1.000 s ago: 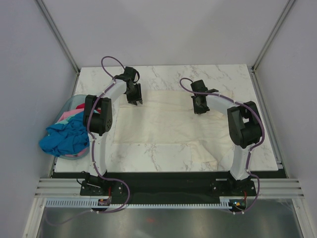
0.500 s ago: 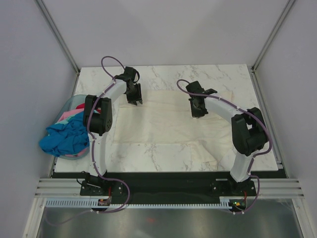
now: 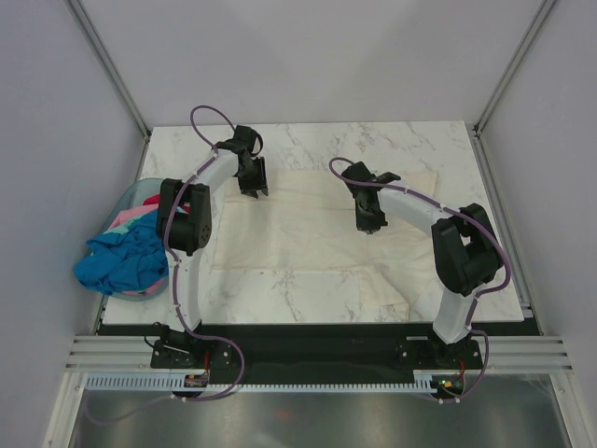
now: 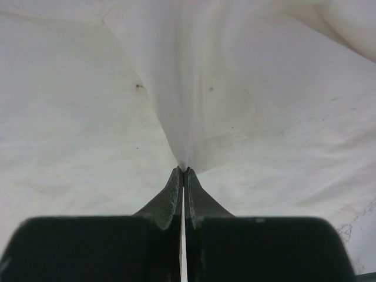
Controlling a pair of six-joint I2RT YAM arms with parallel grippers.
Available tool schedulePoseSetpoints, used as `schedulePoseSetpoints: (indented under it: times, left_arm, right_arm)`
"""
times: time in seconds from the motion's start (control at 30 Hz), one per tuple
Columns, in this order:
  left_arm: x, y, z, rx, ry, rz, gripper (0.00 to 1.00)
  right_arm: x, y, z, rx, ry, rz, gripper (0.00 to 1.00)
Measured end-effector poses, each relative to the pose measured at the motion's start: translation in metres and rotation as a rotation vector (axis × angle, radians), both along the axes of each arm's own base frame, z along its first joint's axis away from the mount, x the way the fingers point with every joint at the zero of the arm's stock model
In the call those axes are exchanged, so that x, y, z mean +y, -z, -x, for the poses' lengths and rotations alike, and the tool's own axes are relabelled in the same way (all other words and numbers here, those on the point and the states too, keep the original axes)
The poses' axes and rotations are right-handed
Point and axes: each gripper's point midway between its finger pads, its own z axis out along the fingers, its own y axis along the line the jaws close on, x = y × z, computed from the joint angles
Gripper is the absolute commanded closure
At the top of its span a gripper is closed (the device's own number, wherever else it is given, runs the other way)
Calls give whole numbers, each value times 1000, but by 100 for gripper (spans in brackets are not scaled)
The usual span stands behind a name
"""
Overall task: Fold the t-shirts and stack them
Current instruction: Fold the tshirt
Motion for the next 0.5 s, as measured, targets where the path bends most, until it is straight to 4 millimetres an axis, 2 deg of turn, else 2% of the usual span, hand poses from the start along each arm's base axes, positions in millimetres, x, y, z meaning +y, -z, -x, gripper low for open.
schedulePoseSetpoints:
  times: [0.3,0.37,0.4,0.5]
  left_arm:
    - [0,0,0,-2,-1,-2,55]
    - [0,0,0,-2,-1,-3,55]
    - [0,0,0,-2,-1,-3,55]
    - [0,0,0,-2,-2,-3,54]
  right_arm:
    - [3,3,9,6,55,5,99]
    - [5,3,9,4,62,-2,91]
    - [7,3,9,2,62,-7,80]
    - [9,3,8,0,61,-17,67]
